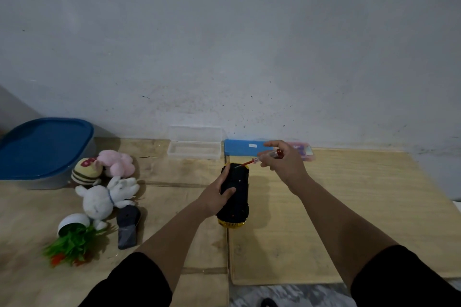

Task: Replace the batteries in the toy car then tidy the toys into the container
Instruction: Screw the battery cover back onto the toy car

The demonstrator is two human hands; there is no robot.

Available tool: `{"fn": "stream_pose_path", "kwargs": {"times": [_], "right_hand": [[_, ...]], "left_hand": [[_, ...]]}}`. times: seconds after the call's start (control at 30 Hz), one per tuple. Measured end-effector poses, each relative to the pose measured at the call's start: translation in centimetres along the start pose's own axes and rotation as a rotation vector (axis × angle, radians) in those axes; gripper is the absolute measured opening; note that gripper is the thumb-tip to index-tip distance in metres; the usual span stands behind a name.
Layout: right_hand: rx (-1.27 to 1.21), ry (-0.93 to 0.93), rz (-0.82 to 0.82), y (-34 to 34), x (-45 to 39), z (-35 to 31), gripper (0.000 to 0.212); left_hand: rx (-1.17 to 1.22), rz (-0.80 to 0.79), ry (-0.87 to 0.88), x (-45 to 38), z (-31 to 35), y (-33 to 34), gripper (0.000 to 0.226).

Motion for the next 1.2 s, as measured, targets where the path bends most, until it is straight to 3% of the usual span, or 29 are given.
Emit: {"fn": "stream_pose_path", "kwargs": {"times": [0.1, 0.3, 1.2], "right_hand": [[0.039, -0.024, 0.050, 0.0, -0.5, 0.1, 0.047], [0.098, -0.093, 0.078, -0.2, -0.8, 0.2, 0.056], [0.181, -0.157, 0.053, -0.5, -0.1, 0.2, 0.040]], "left_hand": [[0.011, 0.000, -0.011, -0.1, 0.2, 0.1, 0.069], [0.017, -0.007, -0.013, -0.3, 0.4, 0.4, 0.069], [0.000, -0.032, -0.003, -0.2, 1.3, 1.4, 0.072]]}}
Point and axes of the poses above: each hand's wrist, its own x-axis away from the middle knuckle, its own y-axis out of the palm, z = x × y, the point moved 2 cm from there along -x, towards the middle knuckle, and after that the axes turned 5 degrees about z, right-handed, at the moved point
